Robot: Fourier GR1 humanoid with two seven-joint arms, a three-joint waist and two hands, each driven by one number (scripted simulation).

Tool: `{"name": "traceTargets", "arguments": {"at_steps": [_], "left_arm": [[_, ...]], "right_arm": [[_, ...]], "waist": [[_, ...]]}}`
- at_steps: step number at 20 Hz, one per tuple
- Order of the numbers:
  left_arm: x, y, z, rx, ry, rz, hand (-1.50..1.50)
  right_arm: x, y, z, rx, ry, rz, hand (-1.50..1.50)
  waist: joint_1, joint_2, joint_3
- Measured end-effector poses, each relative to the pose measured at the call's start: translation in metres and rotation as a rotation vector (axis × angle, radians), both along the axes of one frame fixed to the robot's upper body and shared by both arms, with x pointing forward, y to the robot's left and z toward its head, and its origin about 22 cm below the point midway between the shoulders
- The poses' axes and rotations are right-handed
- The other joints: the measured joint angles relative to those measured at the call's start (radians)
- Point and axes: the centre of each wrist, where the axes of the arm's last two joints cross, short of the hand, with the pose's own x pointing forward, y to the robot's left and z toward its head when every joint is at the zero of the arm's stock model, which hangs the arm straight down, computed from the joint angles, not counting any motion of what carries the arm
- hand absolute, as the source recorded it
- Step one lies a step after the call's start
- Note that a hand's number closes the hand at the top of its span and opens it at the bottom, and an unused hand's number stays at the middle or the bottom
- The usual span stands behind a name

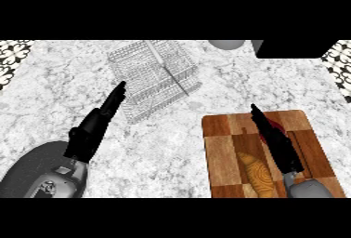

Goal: Pick the pear from the cutting board and place it in the tiered basket

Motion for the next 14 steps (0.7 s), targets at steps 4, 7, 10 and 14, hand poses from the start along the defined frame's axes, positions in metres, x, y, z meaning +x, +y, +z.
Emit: {"name": "traceTargets", "arguments": {"at_steps": [4,7,10,14], "left_arm": [[0.003,0.010,0.010,0.058,-0.089,0.021,0.00],[0.005,0.019,0.017,0.118,-0.160,0.038,0.00],[0.000,0.031,0.010,0.154,-0.202,0.052,0.00],[-0.004,0.042,0.002,0.178,-0.233,0.068,0.00]], "right_arm": [[0.023,0.018,0.039,0.210,-0.129,0.175,1.50],[0.042,0.017,0.074,0.256,-0.254,0.269,1.50],[0.061,-0.004,0.079,0.303,-0.202,0.091,-1.50],[0.085,-0.029,0.086,0.445,-0.205,0.048,-1.50]], "waist": [[0.019,0.012,0.004],[0.038,0.013,0.003],[0.041,0.023,0.002],[0.032,0.028,0.002]]}}
